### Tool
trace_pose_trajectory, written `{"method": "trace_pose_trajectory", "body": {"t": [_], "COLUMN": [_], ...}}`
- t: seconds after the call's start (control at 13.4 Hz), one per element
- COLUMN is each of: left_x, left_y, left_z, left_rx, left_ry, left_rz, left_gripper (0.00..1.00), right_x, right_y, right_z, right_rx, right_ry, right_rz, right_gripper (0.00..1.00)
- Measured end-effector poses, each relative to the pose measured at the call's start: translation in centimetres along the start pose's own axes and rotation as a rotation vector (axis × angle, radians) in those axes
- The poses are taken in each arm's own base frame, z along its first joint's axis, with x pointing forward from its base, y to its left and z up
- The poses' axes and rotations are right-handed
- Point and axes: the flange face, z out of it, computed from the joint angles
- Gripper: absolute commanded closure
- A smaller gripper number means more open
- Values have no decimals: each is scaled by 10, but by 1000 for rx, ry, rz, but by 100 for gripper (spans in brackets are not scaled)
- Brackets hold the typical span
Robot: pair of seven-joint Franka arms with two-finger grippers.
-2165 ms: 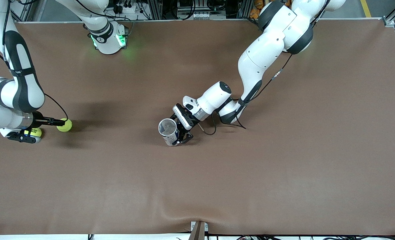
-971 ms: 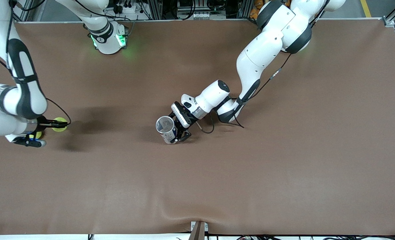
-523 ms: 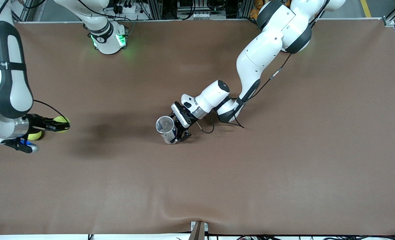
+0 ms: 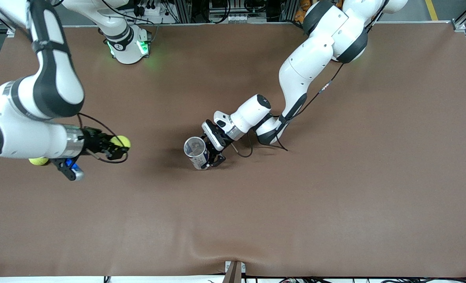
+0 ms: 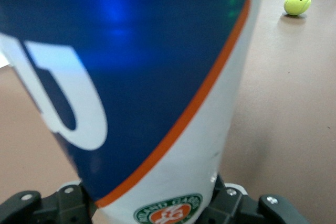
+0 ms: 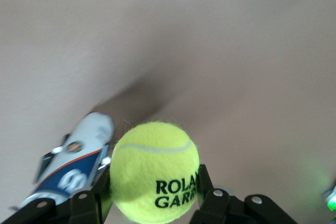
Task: Insert tennis ball vertically with right arm
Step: 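Carry the ball over the can opening and release it inside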
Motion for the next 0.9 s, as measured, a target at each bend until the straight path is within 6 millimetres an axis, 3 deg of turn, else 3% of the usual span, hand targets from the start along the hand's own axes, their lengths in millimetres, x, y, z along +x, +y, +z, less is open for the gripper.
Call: {"method": "trace_pose_trajectory", "body": {"t": [0.22, 0.52, 0.67, 0.9], "left_x": [0, 0, 0, 0], "left_y": [0, 0, 0, 0], "left_z": [0, 0, 0, 0], "left_rx": [0, 0, 0, 0], "left_ry": [0, 0, 0, 0], "left_rz": [0, 1, 1, 1], "left_gripper": [20, 20, 20, 20], "right_x": [-60, -121, -130, -124], "right_y": [-47, -93, -106, -116], "right_z": [6, 38, 56, 80], "right_rx": [42, 70, 79, 83], "right_ry": [2, 12, 22, 29], "right_rz": [77, 122, 149, 169], "right_gripper": [100, 100, 100, 100]}}
